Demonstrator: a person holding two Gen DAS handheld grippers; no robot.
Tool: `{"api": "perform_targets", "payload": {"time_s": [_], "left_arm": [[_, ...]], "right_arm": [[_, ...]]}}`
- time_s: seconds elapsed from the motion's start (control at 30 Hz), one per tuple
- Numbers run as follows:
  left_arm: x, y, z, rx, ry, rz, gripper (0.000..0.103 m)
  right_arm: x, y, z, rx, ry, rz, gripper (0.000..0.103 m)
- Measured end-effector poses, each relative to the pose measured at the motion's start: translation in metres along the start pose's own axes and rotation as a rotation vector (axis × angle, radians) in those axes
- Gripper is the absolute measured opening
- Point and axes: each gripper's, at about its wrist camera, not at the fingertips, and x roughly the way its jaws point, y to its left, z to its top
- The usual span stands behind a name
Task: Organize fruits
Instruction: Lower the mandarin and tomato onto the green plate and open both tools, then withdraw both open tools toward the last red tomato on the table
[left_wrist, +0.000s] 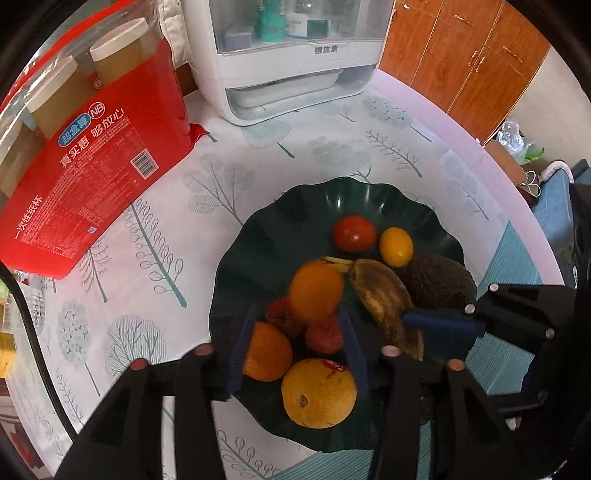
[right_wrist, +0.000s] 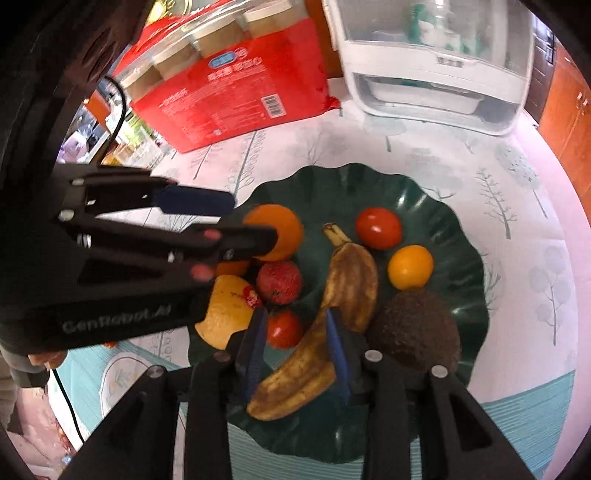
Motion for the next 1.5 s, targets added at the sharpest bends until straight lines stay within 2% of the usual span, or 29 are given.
{"api": "perform_targets", "payload": {"time_s": [0.5, 0.73, 1.03, 1.2, 1.5], "left_arm": [[-0.025, -0.006, -0.016, 0.005, -0.046, -0.01, 0.064], [-0.045, -0.008, -0.025, -0.018, -0.074, -0.006, 0.08], [-0.072, -0.012, -0.038, -0.061, -0.096, -0.033, 0.088], [-0.092, -0.019, -0.05, -0.074, -0.117, -0.057, 0.088], [-0.143, -0.025, -0.093, -0.064, -0.202, -0.032, 0.09]], "right_arm": [[-0.013, -0.008, -0.002, 0.03, -0.04, -0.034, 0.034], [-0.026, -0.002, -0.007, 0.03, -0.052, -0.049, 0.034], [-0.049, 0.004, -0.014, 0.043, -0.075, -0.071, 0.034], [-0.066, 0.009, -0.022, 0.057, -0.091, -0.075, 0.034], [-0.093, 0.036, -0.038, 0.076, -0.115, -0.039, 0.034]]}}
